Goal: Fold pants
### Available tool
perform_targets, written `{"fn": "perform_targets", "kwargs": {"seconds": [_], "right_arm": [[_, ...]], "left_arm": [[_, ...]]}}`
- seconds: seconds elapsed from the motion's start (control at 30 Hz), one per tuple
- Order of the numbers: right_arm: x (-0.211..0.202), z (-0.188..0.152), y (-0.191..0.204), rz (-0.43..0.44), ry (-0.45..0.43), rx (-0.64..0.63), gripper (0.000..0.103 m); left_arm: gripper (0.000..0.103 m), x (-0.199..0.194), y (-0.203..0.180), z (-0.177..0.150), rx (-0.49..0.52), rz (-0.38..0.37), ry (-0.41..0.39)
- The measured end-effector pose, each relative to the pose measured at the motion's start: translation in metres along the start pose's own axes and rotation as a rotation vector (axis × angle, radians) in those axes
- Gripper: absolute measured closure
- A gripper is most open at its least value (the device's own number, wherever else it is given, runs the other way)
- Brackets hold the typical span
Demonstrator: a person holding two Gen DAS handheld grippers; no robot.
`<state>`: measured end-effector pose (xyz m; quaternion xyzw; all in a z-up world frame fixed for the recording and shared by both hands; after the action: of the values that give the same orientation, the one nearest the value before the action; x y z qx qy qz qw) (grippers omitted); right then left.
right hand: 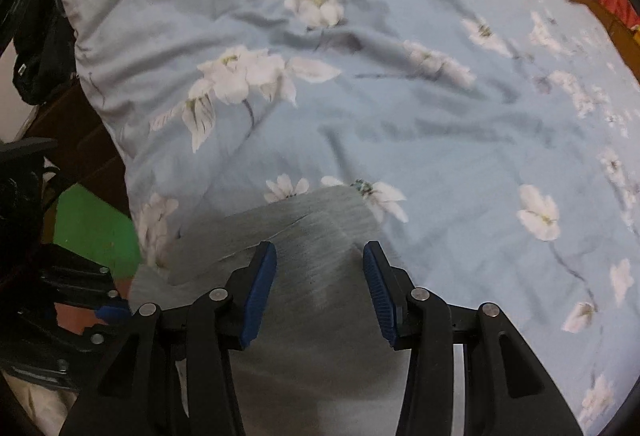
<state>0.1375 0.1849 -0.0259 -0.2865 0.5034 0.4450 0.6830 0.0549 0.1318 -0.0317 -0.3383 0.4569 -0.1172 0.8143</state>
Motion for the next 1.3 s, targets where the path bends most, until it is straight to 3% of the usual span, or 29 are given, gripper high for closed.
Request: {"fn": "perform_targets", "kwargs": {"seconds": [0.13,0.27,0.37,0.47,0.63,0.93,1.0,1.07,1.17,1.3], "right_arm": [[0.002,0.005,0.001,-0.001,-0.051,-0.010,0.062],[0.004,0.006,-0.001,0.013,-0.044,0.002,0.065],[0.005,0.003,-0.002,0.040,-0.052,0.035,0.085],[0.000,0.003,-0.001,0.032,-0.093,0.047,0.097],[-0.019,0.004,-0.001,0.015,-0.179,0.066,0.099],[-0.040,0.017,0.001,-0.101,-0.275,0.037,0.099],[-0.041,0.019,-0.002,-0.106,-0.285,0.049,0.099],[-0.040,0.022,-0.006,-0.115,-0.298,0.069,0.099],[-0.029,0.026,-0.012,-0.089,-0.290,0.112,0.099],[0.000,0.024,-0.017,-0.049,-0.216,0.157,0.099]], "left_arm": [[0.093,-0.004,-0.001,0.002,-0.004,-0.029,-0.010],[0.084,-0.007,0.001,0.008,-0.026,-0.060,-0.035],[0.082,-0.008,0.004,0.009,-0.063,-0.108,-0.028],[0.080,-0.011,0.005,0.011,-0.074,-0.128,-0.038],[0.078,-0.013,0.006,0.016,-0.059,-0.089,-0.064],[0.077,-0.010,0.026,0.019,-0.155,-0.080,-0.104],[0.079,-0.011,0.030,0.020,-0.168,-0.092,-0.122],[0.099,-0.024,0.032,0.016,-0.170,-0.093,-0.170],[0.099,-0.042,0.039,0.020,-0.156,-0.033,-0.254],[0.099,-0.038,0.051,0.018,-0.170,-0.011,-0.228]]}}
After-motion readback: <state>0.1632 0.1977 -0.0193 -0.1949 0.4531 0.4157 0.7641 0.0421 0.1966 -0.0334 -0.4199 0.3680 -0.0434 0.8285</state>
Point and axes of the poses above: each gripper's, at about its wrist camera, not at the fingertips, and x roughly the way its jaws point, y to its left, z to its top, the point moved 9 cm from there along x, roughly the way its jaws point, and after that the axes turned 8 degrees about y, right-handed, at the moved point
